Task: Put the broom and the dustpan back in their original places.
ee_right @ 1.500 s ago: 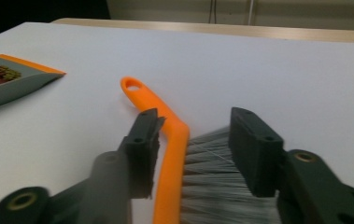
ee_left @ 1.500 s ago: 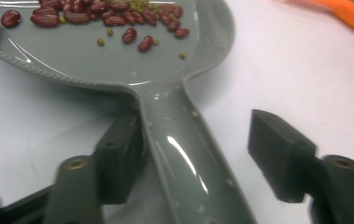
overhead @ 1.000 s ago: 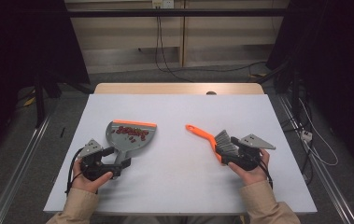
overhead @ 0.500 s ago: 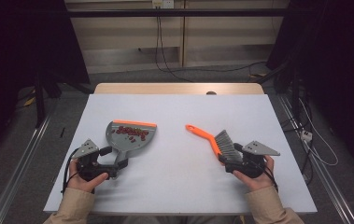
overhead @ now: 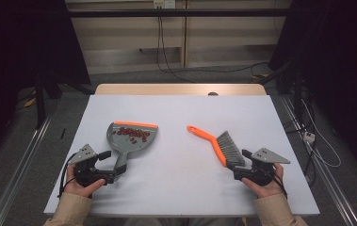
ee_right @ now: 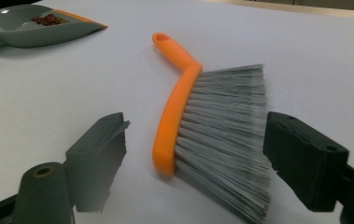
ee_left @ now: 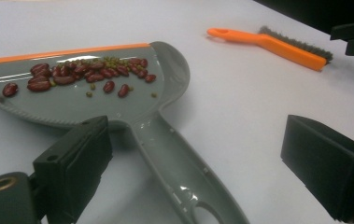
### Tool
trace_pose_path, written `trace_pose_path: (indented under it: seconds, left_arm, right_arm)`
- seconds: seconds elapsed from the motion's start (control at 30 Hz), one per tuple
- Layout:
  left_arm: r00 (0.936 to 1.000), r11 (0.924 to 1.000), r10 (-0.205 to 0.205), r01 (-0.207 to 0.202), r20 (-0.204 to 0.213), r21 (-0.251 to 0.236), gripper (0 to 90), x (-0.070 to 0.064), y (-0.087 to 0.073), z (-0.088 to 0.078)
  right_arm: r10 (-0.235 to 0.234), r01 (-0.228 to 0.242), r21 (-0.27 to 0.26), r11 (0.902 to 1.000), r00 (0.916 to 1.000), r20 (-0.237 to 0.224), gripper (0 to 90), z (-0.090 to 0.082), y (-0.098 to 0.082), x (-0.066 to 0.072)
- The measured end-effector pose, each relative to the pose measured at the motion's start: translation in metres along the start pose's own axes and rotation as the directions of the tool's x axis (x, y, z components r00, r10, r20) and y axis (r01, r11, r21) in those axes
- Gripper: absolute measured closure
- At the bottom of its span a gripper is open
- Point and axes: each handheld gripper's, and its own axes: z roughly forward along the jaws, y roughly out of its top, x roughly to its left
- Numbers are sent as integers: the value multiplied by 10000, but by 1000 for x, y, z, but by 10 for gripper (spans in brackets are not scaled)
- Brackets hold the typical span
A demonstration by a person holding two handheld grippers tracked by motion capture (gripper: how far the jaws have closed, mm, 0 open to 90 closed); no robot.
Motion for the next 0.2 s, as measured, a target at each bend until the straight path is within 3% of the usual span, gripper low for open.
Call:
trace_pose_path:
  seconds: [0.2]
  left_arm:
    - [10000,10000,46,-46,-37,24,79,-1,0,1]
  right_arm:
    - [-218,218,48,9998,9997,-87,209,1,0,2]
